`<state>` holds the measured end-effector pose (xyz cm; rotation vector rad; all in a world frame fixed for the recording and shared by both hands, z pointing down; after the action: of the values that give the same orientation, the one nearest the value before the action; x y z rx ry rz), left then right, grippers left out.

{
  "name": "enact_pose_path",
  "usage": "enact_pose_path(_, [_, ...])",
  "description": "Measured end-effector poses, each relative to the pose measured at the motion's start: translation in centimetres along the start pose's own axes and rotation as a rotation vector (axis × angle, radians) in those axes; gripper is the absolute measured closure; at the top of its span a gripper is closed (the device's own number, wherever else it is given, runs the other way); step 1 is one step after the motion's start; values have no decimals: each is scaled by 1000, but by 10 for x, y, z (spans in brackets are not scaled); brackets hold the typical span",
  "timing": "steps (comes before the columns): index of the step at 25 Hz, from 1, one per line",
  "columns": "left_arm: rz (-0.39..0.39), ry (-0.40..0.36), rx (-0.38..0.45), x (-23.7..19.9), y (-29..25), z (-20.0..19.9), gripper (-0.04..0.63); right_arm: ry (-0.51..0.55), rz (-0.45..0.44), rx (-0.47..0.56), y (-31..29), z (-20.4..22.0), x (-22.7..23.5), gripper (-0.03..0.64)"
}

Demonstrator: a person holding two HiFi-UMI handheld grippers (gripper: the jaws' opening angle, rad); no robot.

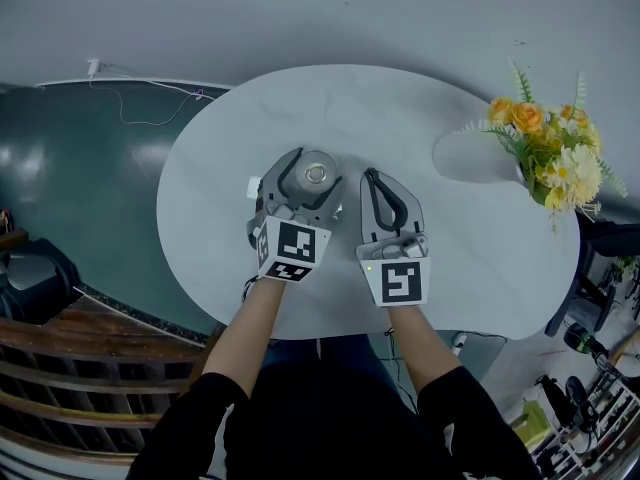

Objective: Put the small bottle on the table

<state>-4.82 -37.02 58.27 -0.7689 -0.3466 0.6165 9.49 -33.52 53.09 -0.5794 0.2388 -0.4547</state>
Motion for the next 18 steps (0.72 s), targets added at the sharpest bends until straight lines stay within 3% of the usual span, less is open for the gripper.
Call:
enact_pose_path(7, [30,11,37,3,5,3,224,5,3,11,6,-5,-4,594])
enact_pose_path(15, [-50,76,90,-1,47,13,228,14,-1,42,27,-16,-16,594])
enact_pose_path(18, [-111,104,142,-1,78,9,369,13,1,66,42,-21,-23,594])
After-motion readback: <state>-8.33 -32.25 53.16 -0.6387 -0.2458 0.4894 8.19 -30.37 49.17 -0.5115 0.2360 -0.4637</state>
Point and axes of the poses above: the fingertips, and each gripper's own axes: y backward along the fingers, x to its right, z out of its underside, the point moved 9 cm from there along y, backward along the fingers, and after that the axes turned 15 degrees about -x, right-handed, at the moved point
